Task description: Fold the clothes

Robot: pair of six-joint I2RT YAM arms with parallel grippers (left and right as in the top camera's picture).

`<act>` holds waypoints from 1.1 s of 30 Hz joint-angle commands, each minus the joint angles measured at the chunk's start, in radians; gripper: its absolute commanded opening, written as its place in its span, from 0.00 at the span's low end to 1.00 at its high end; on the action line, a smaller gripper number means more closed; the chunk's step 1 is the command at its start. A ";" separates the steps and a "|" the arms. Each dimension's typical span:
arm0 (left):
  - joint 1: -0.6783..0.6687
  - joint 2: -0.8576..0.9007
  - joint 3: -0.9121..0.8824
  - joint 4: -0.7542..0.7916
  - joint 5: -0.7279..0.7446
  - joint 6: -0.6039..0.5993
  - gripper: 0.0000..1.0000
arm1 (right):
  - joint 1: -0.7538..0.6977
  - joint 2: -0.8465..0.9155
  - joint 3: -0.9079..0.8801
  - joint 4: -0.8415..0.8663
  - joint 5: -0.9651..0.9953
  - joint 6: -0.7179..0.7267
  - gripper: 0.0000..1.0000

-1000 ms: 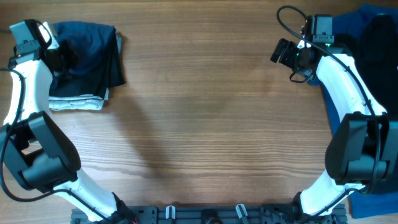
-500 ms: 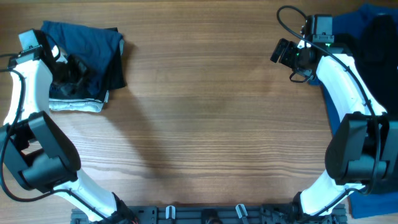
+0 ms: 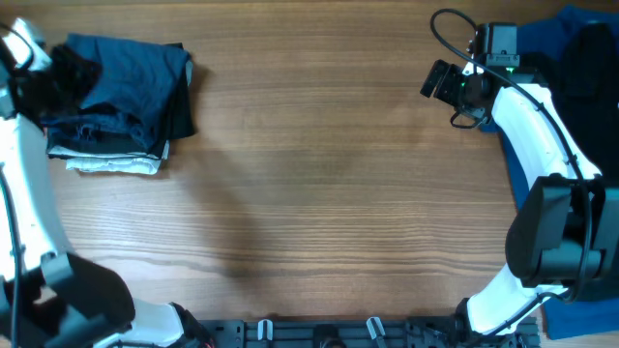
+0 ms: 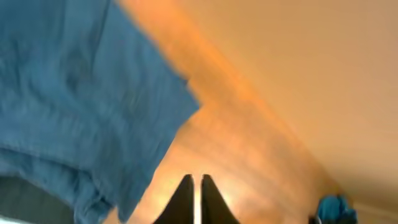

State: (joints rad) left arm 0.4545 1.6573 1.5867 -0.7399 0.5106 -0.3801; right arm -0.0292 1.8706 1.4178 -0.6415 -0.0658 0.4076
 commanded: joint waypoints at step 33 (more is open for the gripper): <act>0.163 0.274 -0.011 0.037 -0.231 0.004 0.04 | 0.003 0.004 -0.001 0.002 0.018 0.012 1.00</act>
State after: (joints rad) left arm 0.6098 2.0777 1.5860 -0.6914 0.2222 -0.3801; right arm -0.0292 1.8706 1.4178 -0.6415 -0.0658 0.4076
